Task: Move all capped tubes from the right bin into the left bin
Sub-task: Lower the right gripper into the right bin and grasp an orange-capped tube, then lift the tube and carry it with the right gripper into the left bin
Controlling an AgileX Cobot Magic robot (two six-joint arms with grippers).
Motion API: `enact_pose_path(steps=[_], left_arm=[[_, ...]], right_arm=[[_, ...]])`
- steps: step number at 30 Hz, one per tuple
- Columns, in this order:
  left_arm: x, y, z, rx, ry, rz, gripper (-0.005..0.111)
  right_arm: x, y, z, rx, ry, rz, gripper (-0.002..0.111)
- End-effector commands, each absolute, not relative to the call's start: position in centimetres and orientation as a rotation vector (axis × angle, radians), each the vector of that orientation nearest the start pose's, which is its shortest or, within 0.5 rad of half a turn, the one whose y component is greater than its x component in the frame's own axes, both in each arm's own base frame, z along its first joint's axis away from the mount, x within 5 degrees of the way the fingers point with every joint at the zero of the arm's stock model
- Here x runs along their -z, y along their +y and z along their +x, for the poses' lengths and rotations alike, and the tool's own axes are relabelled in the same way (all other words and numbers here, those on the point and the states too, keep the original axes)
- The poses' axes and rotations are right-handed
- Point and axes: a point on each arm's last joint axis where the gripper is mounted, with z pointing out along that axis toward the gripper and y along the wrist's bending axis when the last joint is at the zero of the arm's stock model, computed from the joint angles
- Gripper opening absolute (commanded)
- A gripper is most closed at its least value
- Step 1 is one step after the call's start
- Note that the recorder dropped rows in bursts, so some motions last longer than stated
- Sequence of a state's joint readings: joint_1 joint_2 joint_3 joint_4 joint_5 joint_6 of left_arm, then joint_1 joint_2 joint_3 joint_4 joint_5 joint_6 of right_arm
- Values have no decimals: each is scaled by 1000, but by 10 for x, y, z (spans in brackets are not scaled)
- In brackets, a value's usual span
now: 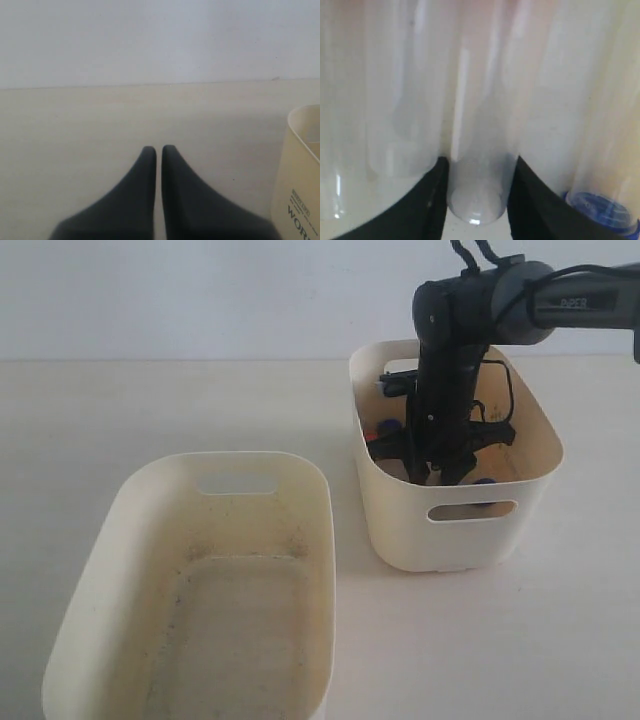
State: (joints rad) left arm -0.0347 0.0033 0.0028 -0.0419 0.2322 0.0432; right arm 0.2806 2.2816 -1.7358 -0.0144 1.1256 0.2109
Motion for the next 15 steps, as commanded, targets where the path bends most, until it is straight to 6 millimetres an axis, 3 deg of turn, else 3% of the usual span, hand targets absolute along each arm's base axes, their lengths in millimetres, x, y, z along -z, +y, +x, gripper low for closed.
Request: enact_pose_path(steps=[1,5,10,15], left_arm=[[-193,-3,56,36,1710,32,4],[-193,-3,56,36,1710,32,4],[-193,-3,56,36,1710,32,4],[-193,-3,56,36,1710,32,4]], right_arm=[[-132,120,431,47,3142,-144,0],[-153,120,430,30,3096,-152,0],[-210,117,421,-8,2981,-174,0],[-268,111,399,-19,2919,-225,0]])
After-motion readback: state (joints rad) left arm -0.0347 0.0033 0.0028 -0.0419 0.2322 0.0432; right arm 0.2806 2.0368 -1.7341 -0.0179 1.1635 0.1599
